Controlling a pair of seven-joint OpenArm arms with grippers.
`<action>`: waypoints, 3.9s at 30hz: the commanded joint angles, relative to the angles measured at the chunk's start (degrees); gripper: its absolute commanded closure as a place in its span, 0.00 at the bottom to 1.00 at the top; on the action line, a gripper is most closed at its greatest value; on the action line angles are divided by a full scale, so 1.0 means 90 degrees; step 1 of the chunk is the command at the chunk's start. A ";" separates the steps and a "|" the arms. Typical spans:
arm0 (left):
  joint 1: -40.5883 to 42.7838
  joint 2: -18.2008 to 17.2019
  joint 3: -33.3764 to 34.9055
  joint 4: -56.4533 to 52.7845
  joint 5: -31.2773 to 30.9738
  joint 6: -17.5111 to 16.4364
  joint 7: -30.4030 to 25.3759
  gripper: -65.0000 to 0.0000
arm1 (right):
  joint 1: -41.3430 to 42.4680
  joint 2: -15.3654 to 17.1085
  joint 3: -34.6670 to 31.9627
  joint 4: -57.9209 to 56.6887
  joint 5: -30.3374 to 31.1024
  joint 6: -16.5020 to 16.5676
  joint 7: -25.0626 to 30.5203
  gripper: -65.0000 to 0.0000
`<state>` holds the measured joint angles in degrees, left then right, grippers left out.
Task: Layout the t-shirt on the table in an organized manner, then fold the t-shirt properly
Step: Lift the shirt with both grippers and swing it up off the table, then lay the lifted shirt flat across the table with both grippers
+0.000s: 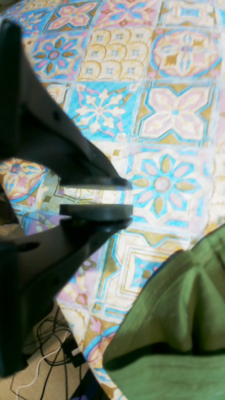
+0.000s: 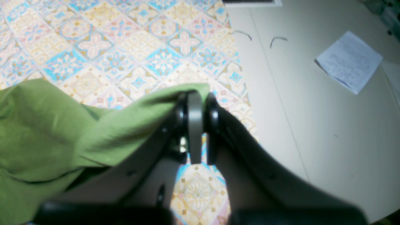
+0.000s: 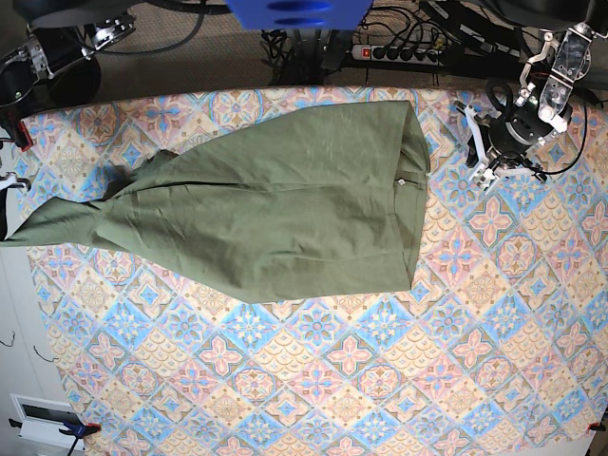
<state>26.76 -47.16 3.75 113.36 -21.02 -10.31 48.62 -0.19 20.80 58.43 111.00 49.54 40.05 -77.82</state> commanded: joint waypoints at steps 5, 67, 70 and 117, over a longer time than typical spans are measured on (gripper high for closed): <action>-0.0068 0.0634 -0.0040 0.0127 -0.0454 0.0046 -0.0123 0.88 | 0.0104 0.0156 -0.0481 0.0106 0.0088 -0.0006 0.0193 0.99; -0.9162 0.3232 0.0409 -0.5323 -0.5299 -0.0315 -0.0132 1.00 | 0.3972 0.0263 -0.1311 -0.4065 -0.0615 -0.0006 0.0710 0.99; -1.0080 0.3301 0.0604 -0.5880 -0.5299 -0.0315 -0.0181 1.00 | 0.4743 0.0400 -0.1662 -0.4768 -0.0625 -0.0006 0.0867 0.99; -0.0537 0.1230 -0.0871 -0.1162 -0.3921 -0.0491 0.0678 0.86 | -0.0375 0.0527 -0.1213 -0.1515 0.0342 -0.0006 -0.0130 0.99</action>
<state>22.65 -35.09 -3.40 101.84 -55.18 -14.02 55.99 -4.32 23.83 47.24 96.42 51.07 39.83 -80.68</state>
